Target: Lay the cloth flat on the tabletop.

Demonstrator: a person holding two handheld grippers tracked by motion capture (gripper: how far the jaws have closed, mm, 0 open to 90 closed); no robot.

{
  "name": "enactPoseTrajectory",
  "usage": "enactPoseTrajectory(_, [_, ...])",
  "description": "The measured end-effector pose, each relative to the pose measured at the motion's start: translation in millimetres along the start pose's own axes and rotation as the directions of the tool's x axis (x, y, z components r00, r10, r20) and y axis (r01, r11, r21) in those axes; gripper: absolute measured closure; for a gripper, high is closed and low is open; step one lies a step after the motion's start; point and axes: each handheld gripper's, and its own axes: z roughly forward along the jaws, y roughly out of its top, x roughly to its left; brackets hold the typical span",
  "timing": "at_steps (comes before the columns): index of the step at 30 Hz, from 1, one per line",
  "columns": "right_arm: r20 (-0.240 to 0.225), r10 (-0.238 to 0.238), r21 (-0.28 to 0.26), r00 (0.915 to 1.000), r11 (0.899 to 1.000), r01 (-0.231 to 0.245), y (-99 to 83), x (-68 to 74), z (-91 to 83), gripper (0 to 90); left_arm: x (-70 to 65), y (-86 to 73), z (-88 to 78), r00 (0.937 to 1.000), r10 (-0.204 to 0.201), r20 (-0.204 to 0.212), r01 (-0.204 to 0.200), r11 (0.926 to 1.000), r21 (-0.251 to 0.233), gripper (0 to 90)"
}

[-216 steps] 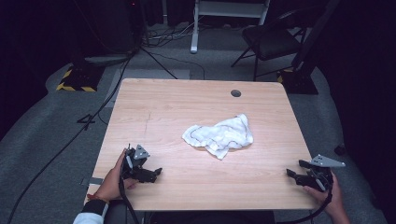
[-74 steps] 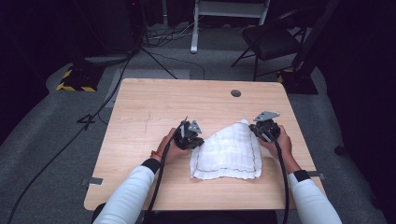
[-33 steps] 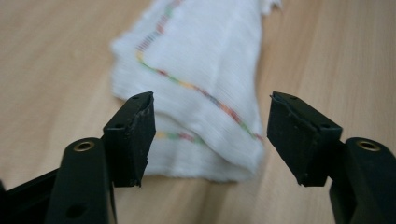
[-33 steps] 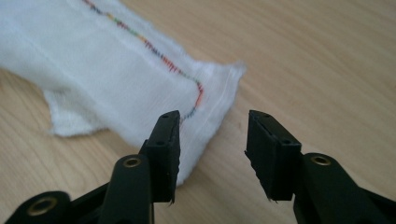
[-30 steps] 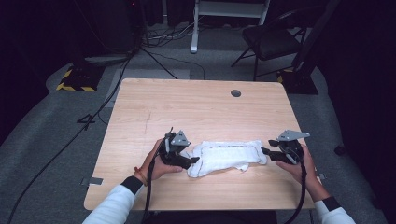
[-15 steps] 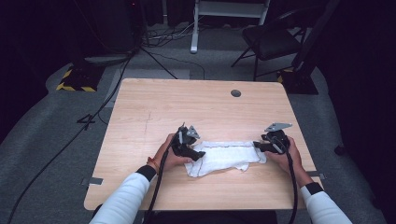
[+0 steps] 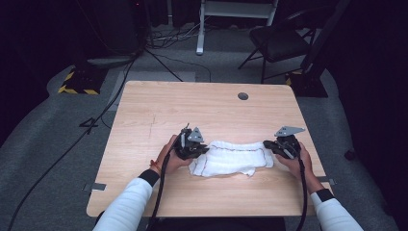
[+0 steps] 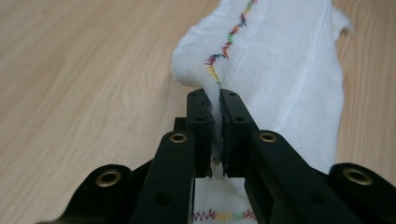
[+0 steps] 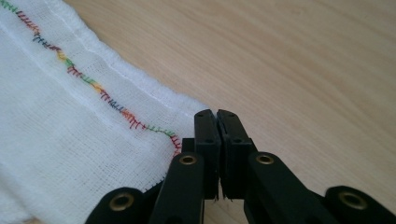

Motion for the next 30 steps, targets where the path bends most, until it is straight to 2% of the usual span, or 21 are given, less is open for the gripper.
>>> enactPoseTrajectory(3, [0.020,-0.009,-0.082,0.9998,0.997,0.010,11.0,2.6,-18.9,87.8,-2.1,7.2,-15.3,0.9995,0.023,-0.023,-0.023,0.9991,-0.036,83.6])
enactPoseTrajectory(4, [0.025,-0.009,-0.143,0.9997,0.990,0.012,20.4,5.0,-34.5,87.9,-4.4,12.8,-26.2,0.9986,0.042,-0.033,-0.044,0.9971,-0.062,83.6])
enactPoseTrajectory(5, [0.025,-0.009,-0.143,0.9997,0.990,0.012,20.4,5.0,-34.5,87.9,-4.4,12.8,-26.2,0.9986,0.042,-0.033,-0.044,0.9971,-0.062,83.7])
enactPoseTrajectory(7, [0.035,-0.024,-0.190,0.9991,0.981,0.030,29.5,9.6,-50.0,87.9,-7.5,18.7,-37.1,0.9967,0.064,-0.049,-0.068,0.9941,-0.084,83.7])
enactPoseTrajectory(8, [0.039,-0.041,-0.232,0.9984,0.971,0.049,37.0,14.8,-64.2,87.9,-10.8,24.2,-48.1,0.9953,0.080,-0.055,-0.086,0.9897,-0.114,83.8])
enactPoseTrajectory(9, [0.039,-0.041,-0.232,0.9984,0.971,0.049,37.0,14.8,-64.2,87.9,-10.8,24.2,-48.1,0.9953,0.080,-0.055,-0.086,0.9897,-0.114,84.0])
enactPoseTrajectory(11, [0.041,-0.057,-0.266,0.9975,0.962,0.066,43.1,20.3,-78.6,88.0,-15.8,29.4,-57.6,0.9923,0.103,-0.068,-0.112,0.9853,-0.129,84.0])
enactPoseTrajectory(15, [0.049,-0.077,-0.299,0.9958,0.950,0.088,49.5,27.9,-98.5,88.0,-26.5,36.6,-75.2,0.9861,0.140,-0.090,-0.152,0.9767,-0.151,84.1])
enactPoseTrajectory(16, [0.055,-0.088,-0.311,0.9946,0.945,0.101,51.4,31.2,-106.7,88.0,-30.6,39.9,-84.0,0.9831,0.148,-0.108,-0.164,0.9725,-0.165,84.1])
enactPoseTrajectory(18, [0.056,-0.093,-0.318,0.9940,0.942,0.107,52.3,32.6,-110.4,88.0,-32.4,41.5,-88.7,0.9829,0.149,-0.109,-0.166,0.9707,-0.174,84.1])
enactPoseTrajectory(19, [0.059,-0.095,-0.331,0.9937,0.937,0.109,54.3,35.2,-117.7,88.0,-35.3,45.1,-98.2,0.9804,0.158,-0.118,-0.178,0.9653,-0.191,84.1])
enactPoseTrajectory(20, [0.059,-0.095,-0.331,0.9937,0.937,0.109,54.3,35.2,-117.7,88.0,-35.3,45.1,-98.2,0.9804,0.158,-0.118,-0.178,0.9653,-0.191,84.2])
enactPoseTrajectory(25, [0.073,-0.109,-0.368,0.9913,0.921,0.128,64.9,40.1,-136.5,88.0,-42.1,57.8,-119.0,0.9759,0.171,-0.135,-0.199,0.9535,-0.227,84.3])
enactPoseTrajectory(26, [0.079,-0.114,-0.381,0.9904,0.914,0.135,68.8,41.7,-142.3,88.0,-43.1,60.0,-122.0,0.9760,0.173,-0.133,-0.200,0.9510,-0.235,84.3])
enactPoseTrajectory(27, [0.082,-0.119,-0.405,0.9895,0.903,0.142,74.2,44.4,-151.3,88.0,-47.7,66.3,-129.1,0.9722,0.186,-0.142,-0.217,0.9430,-0.252,84.3])
enactPoseTrajectory(28, [0.089,-0.126,-0.413,0.9880,0.898,0.152,77.6,46.1,-156.4,88.0,-47.7,66.3,-129.1,0.9722,0.186,-0.142,-0.217,0.9430,-0.252,84.3])
enactPoseTrajectory(29, [0.089,-0.126,-0.413,0.9880,0.898,0.152,77.6,46.1,-156.4,88.0,-49.8,69.6,-132.6,0.9702,0.192,-0.148,-0.225,0.9392,-0.259,84.3])
enactPoseTrajectory(30, [0.098,-0.127,-0.445,0.9871,0.881,0.158,85.0,46.6,-167.0,88.0,-51.1,73.8,-136.3,0.9680,0.197,-0.156,-0.233,0.9347,-0.268,84.2])
